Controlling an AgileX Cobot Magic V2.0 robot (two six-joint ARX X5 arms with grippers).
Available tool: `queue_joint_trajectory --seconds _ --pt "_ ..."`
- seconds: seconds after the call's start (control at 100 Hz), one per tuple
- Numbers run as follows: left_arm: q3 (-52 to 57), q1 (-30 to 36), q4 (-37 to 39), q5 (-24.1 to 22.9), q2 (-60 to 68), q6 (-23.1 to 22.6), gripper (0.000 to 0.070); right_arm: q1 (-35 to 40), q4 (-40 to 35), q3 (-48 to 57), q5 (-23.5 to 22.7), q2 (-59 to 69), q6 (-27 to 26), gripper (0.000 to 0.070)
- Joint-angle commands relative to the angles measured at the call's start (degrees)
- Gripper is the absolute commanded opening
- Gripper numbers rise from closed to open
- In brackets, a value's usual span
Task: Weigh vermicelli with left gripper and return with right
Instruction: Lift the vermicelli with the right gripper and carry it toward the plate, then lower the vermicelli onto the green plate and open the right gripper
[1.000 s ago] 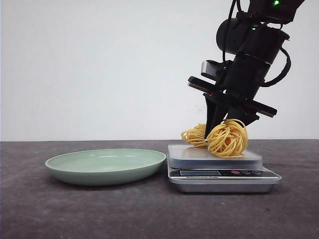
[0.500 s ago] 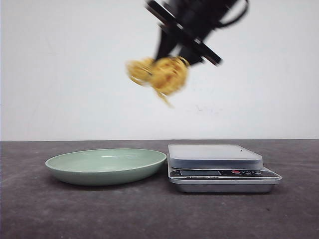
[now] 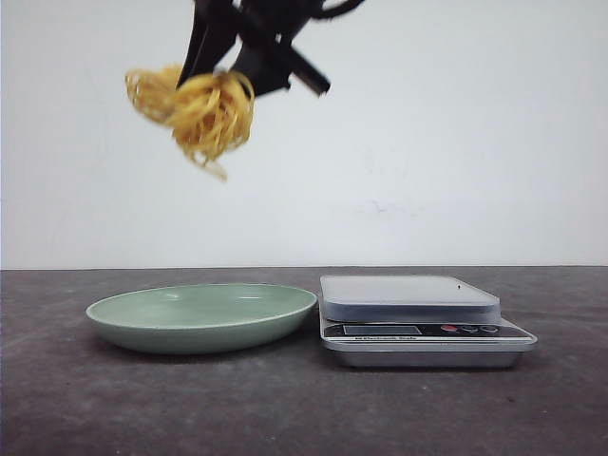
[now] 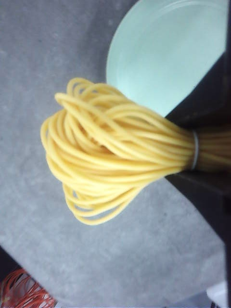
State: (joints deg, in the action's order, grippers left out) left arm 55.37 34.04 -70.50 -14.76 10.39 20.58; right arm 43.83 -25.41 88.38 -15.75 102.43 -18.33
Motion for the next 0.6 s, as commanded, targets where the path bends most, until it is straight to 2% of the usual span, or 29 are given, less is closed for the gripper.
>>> queue_joint_trajectory --seconds 0.0,0.59 --pt "0.5 0.5 0.6 0.0 0.0 0.1 0.0381 0.3 0.9 1.4 0.3 3.0 -0.6 0.0006" --pt "0.5 0.5 0.6 0.0 0.0 0.1 0.0380 -1.7 1.8 1.4 0.2 15.7 0.0 0.0006"
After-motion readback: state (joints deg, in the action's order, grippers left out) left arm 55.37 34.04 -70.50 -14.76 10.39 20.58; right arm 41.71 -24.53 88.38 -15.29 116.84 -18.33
